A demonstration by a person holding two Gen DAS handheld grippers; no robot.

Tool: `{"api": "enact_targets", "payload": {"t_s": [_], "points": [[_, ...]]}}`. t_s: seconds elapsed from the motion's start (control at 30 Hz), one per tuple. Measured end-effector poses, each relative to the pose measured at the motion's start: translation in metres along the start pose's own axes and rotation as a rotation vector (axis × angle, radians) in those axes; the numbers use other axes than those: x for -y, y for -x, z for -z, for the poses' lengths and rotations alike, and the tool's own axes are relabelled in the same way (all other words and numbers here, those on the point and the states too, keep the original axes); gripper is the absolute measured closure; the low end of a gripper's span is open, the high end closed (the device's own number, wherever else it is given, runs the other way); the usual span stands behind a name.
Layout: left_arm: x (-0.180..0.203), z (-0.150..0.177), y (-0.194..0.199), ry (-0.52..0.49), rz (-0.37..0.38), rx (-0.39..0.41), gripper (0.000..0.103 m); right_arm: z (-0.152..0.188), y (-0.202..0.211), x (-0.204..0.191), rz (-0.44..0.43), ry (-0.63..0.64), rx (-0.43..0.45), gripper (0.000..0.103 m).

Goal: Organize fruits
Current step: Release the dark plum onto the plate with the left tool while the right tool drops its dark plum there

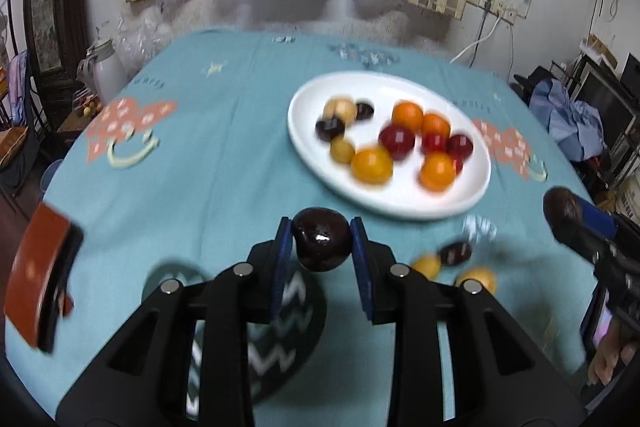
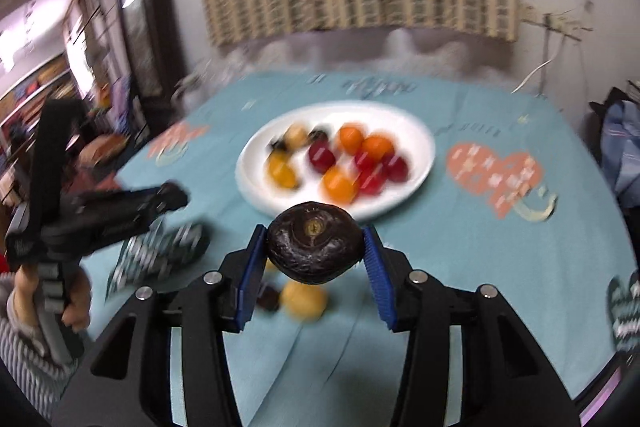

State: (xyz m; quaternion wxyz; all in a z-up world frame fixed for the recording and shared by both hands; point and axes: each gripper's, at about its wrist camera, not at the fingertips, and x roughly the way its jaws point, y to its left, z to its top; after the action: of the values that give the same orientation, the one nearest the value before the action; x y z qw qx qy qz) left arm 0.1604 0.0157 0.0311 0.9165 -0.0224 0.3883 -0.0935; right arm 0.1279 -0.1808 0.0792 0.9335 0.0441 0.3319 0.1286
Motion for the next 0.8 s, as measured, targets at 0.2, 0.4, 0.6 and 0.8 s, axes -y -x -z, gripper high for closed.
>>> {"api": "enact_targets", "payload": {"t_s": [0.2,0.4,0.6,0.8], "points": [[0.017,-0.042,-0.033,-0.021,0.01,0.011,0.073,-0.029,-0.047,0.016,-0.012,-0.062,0.0,0.055],[0.023,-0.069,-0.087,-0.01,0.028,-0.028,0.073,-0.036,-0.101,0.013,0.03,-0.009,-0.039,0.054],[0.025,-0.07,-0.104,-0.009,0.03,-0.017,0.045,-0.035,-0.102,0.022,0.052,-0.002,0.035,0.039],[0.026,-0.064,-0.085,-0.033,0.011,0.002,0.045,-0.046,-0.078,0.03,0.033,-0.059,0.084,0.039]]}}
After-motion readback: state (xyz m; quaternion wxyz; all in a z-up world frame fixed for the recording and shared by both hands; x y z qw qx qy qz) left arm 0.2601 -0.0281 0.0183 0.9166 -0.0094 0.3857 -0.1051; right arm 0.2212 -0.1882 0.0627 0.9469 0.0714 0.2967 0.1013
